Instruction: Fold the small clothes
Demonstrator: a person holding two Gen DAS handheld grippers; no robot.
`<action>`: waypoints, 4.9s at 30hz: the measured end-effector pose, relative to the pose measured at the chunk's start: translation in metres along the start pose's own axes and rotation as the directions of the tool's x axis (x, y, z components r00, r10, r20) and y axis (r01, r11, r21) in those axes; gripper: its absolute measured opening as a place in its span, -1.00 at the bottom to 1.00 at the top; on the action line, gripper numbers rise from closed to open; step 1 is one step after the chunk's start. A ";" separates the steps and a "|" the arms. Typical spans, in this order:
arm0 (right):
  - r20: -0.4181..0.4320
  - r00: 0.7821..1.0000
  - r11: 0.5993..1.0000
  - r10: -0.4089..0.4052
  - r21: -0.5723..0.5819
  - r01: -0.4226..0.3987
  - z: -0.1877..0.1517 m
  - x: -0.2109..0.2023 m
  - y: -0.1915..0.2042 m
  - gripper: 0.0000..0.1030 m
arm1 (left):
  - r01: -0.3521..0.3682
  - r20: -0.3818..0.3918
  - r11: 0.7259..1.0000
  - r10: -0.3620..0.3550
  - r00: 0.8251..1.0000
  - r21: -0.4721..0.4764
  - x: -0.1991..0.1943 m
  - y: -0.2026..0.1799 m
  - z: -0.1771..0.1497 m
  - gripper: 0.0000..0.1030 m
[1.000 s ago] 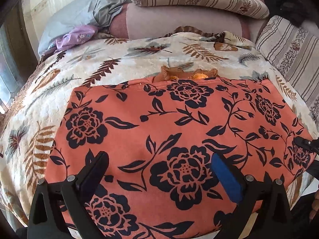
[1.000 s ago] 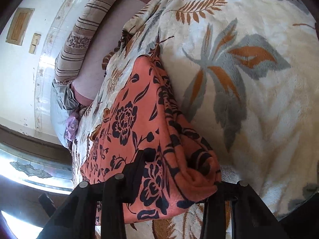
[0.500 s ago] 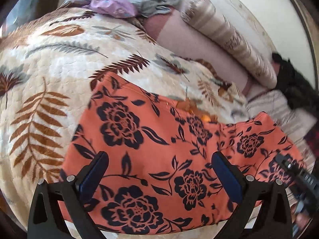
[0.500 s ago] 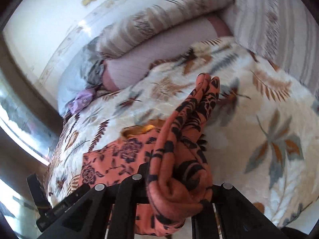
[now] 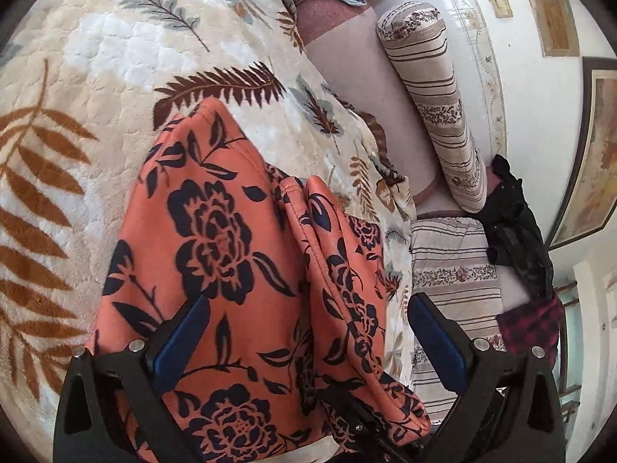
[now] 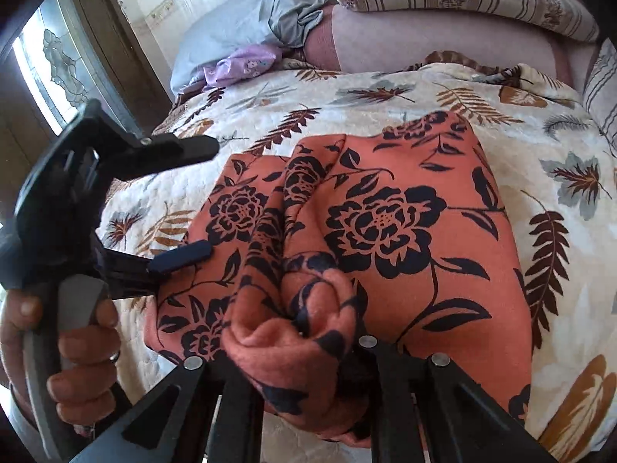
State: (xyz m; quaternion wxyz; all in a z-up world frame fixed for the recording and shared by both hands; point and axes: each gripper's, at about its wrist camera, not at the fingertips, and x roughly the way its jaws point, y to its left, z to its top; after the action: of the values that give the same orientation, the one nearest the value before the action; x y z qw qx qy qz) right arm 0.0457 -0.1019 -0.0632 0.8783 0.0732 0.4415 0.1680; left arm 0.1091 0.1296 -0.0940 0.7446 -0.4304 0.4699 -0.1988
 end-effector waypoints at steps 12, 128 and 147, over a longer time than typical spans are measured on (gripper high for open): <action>0.061 0.997 0.995 -0.044 -0.086 0.049 -0.005 -0.007 0.018 -0.77 | -0.068 -0.190 0.994 0.083 0.978 0.087 0.084 -0.044 0.023 -0.54; -0.087 0.982 0.919 0.169 0.375 -0.125 0.074 0.085 -0.078 -0.17 | -0.425 0.191 0.707 0.389 0.901 0.565 -0.011 0.009 -0.047 0.40; -0.077 0.961 0.938 0.264 0.251 -0.237 0.016 0.033 -0.032 0.42 | -0.409 0.201 0.723 0.361 0.911 0.557 -0.018 0.011 -0.050 0.40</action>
State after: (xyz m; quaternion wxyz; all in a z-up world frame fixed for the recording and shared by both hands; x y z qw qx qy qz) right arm 0.0838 -0.1196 -0.0872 0.8089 0.2249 0.4931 0.2279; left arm 0.0557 0.1254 -0.1036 0.8831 -0.0792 0.4344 -0.1583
